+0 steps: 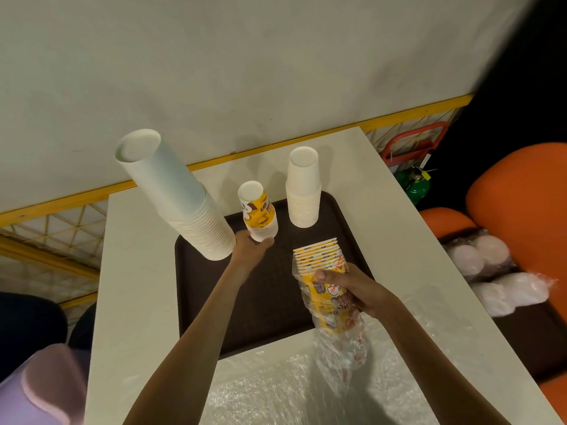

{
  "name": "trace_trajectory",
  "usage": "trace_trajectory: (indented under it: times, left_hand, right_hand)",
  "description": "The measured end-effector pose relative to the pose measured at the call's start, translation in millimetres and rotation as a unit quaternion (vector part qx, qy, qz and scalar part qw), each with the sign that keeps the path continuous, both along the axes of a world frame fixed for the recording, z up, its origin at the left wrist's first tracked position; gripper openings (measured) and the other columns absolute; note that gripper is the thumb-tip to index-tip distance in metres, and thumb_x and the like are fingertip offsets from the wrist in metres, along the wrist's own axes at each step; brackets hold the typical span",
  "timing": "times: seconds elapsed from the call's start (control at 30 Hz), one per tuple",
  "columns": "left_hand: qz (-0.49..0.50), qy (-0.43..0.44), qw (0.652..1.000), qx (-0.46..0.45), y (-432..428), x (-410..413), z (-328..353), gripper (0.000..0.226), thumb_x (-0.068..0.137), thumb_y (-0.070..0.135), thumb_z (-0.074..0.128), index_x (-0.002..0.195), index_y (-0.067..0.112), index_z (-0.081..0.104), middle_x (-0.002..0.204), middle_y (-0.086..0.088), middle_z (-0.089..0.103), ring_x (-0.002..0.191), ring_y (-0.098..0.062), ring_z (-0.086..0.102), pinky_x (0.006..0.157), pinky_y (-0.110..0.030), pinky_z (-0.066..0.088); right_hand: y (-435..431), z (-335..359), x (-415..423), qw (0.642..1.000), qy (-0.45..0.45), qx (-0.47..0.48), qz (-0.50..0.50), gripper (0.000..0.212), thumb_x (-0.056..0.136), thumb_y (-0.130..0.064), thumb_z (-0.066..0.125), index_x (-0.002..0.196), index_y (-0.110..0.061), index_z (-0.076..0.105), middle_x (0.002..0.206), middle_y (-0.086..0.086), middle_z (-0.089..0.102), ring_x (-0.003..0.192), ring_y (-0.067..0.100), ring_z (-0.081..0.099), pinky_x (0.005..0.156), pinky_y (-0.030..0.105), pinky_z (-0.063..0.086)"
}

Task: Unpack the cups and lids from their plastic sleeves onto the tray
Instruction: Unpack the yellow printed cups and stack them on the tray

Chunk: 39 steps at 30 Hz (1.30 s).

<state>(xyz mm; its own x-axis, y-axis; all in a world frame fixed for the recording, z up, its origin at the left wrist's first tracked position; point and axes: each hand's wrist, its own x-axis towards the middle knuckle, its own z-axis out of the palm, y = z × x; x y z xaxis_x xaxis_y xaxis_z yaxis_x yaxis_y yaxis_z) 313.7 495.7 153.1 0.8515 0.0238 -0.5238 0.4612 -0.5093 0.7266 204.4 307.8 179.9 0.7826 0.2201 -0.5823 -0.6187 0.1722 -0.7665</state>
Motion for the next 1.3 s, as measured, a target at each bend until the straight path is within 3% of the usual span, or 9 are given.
trace_trajectory:
  times: [0.07,0.23,0.3,0.43,0.57,0.67,0.77,1.13,1.3]
  left_hand:
    - [-0.072,0.065,0.995,-0.007,2,-8,3,0.052,0.093,0.033,0.057,0.135,0.005,0.041,0.129,-0.013,0.054,0.111,-0.023,0.056,0.093,-0.034,0.046]
    - [-0.154,0.114,0.972,-0.135,-8,-23,40,0.055,0.090,0.046,0.049,0.133,0.012,0.046,0.130,-0.006,0.054,0.121,-0.021,0.052,0.105,-0.037,0.042]
    - [-0.215,0.111,0.961,-0.137,-13,-27,52,0.052,0.091,0.044,0.047,0.132,0.011,0.047,0.127,-0.005,0.054,0.120,-0.020,0.052,0.104,-0.034,0.041]
    - [-0.304,0.115,0.938,-0.124,-16,-28,63,0.036,0.083,0.046,0.059,0.113,0.027,0.055,0.114,0.005,0.059,0.105,-0.008,0.055,0.091,-0.022,0.044]
    - [-0.350,0.100,0.928,-0.079,-16,-32,65,0.057,0.068,0.052,0.065,0.117,0.026,0.054,0.122,0.002,0.058,0.116,-0.016,0.055,0.102,-0.033,0.045]
    - [-0.365,0.110,0.922,-0.075,-14,-35,69,0.072,0.055,0.058,0.070,0.116,0.024,0.055,0.118,0.001,0.060,0.114,-0.018,0.058,0.099,-0.031,0.047]
    - [-0.372,0.118,0.918,-0.071,-12,-39,71,0.068,0.058,0.052,0.071,0.115,0.021,0.052,0.116,0.001,0.060,0.113,-0.019,0.058,0.097,-0.030,0.047]
    - [-0.373,0.132,0.917,-0.044,-14,-47,75,0.064,0.061,0.043,0.071,0.115,0.014,0.050,0.115,-0.004,0.059,0.110,-0.020,0.059,0.095,-0.029,0.048]
    - [-0.362,0.141,0.921,-0.036,-16,-46,74,0.042,0.084,0.028,0.068,0.117,0.010,0.050,0.121,-0.009,0.059,0.114,-0.024,0.058,0.099,-0.031,0.047]
  right_hand:
    - [1,-1,-1,1.000,0.002,0.000,0.011,0.024,0.085,-0.019,0.060,0.108,-0.025,0.059,0.105,-0.002,0.068,0.096,0.013,0.066,0.079,0.023,0.054]
    - [5,0,-7,0.999,-0.010,-0.003,0.050,0.039,0.074,-0.029,0.069,0.111,-0.024,0.058,0.106,-0.002,0.069,0.097,0.013,0.066,0.083,0.024,0.052]
    - [6,2,-9,0.998,-0.016,-0.007,0.064,0.043,0.072,-0.031,0.076,0.110,-0.025,0.059,0.104,-0.003,0.069,0.097,0.012,0.067,0.082,0.023,0.052]
    - [5,4,-12,0.996,-0.024,-0.005,0.090,0.041,0.067,-0.030,0.065,0.107,-0.028,0.058,0.101,-0.004,0.069,0.094,0.012,0.067,0.078,0.022,0.053]
    - [3,8,-17,0.993,-0.030,0.005,0.116,0.042,0.065,-0.028,0.067,0.106,-0.026,0.057,0.104,-0.001,0.067,0.090,0.011,0.067,0.074,0.020,0.053]
    - [2,8,-19,0.990,-0.038,0.005,0.139,0.074,0.042,-0.047,0.090,0.105,-0.024,0.059,0.100,-0.001,0.071,0.087,0.010,0.070,0.071,0.019,0.053]
    - [1,7,-21,0.986,-0.038,0.010,0.161,0.096,0.021,-0.059,0.090,0.105,-0.023,0.059,0.093,-0.007,0.072,0.086,0.008,0.070,0.069,0.018,0.053]
    - [-4,5,-27,0.980,-0.042,0.000,0.197,0.096,0.030,-0.059,0.090,0.112,-0.022,0.057,0.106,-0.001,0.068,0.098,0.013,0.067,0.080,0.022,0.053]
    - [-7,4,-29,0.979,-0.039,0.007,0.199,0.095,0.032,-0.058,0.090,0.112,-0.023,0.056,0.103,-0.004,0.069,0.097,0.011,0.068,0.079,0.022,0.053]
